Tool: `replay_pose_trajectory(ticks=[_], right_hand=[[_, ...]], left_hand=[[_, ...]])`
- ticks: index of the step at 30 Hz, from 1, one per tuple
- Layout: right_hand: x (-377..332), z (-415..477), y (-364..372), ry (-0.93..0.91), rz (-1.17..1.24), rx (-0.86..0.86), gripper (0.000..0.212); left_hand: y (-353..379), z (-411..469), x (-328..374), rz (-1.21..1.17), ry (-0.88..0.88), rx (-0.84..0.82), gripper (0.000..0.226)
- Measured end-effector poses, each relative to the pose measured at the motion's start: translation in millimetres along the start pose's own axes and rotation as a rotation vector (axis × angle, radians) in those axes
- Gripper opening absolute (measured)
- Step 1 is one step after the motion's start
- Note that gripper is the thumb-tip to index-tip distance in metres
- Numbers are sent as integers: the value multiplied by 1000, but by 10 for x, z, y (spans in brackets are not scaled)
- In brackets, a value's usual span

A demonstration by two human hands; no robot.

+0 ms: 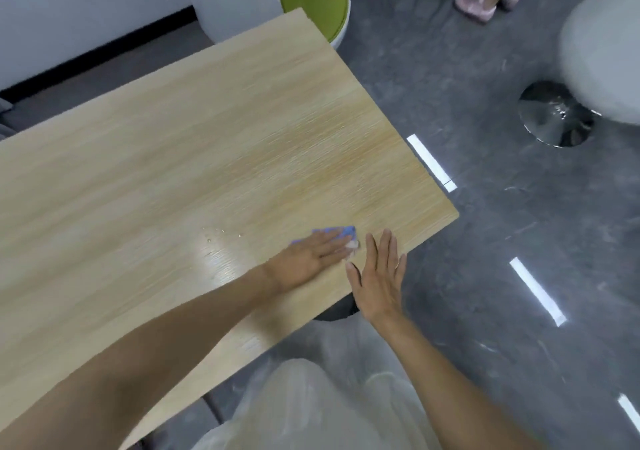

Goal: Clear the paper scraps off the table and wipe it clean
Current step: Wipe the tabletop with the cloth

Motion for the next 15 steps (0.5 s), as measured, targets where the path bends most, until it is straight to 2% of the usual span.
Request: replay_pose_trajectory(ticks=[1, 2, 5, 7, 10, 11, 13, 14, 15], right_hand=[[-33, -2, 3, 14, 9, 8, 86], [-59, -4, 9, 28, 18, 14, 84], [-142, 3, 24, 70, 55, 22, 80], [-212, 20, 31, 89, 56, 31, 75], [-320, 54, 59, 111, 87, 35, 68], [-352, 62, 65, 117, 101, 44, 68], [-413, 75, 63, 117, 116, 79, 71], [-439, 81, 57, 111, 112, 92, 73], [-459, 90, 54, 109, 102, 98, 73]], left_hand=[[59, -45, -35, -10, 109, -92, 51], [-15, -56, -172, -25, 140, -104, 53], [-529, 63, -915, -88, -137, 141, 56], [-697, 106, -972, -102, -257, 301, 56], [-498, 118, -673, -78, -310, 322, 53], [-434, 93, -521, -106, -219, 268, 48], [-291, 13, -334, 42, 121, 149, 41], [-296, 17, -449, 119, 226, 130, 42], [-377, 39, -687, 117, 195, 79, 44]])
Point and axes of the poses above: each hand's wrist, its own z-axis towards the middle knuckle, its own y-axis out of the palm, x = y × z, the point moved 8 cm from there along z, towards the middle knuckle, and after that the axes turned 3 degrees about z, right-handed, at the moved point
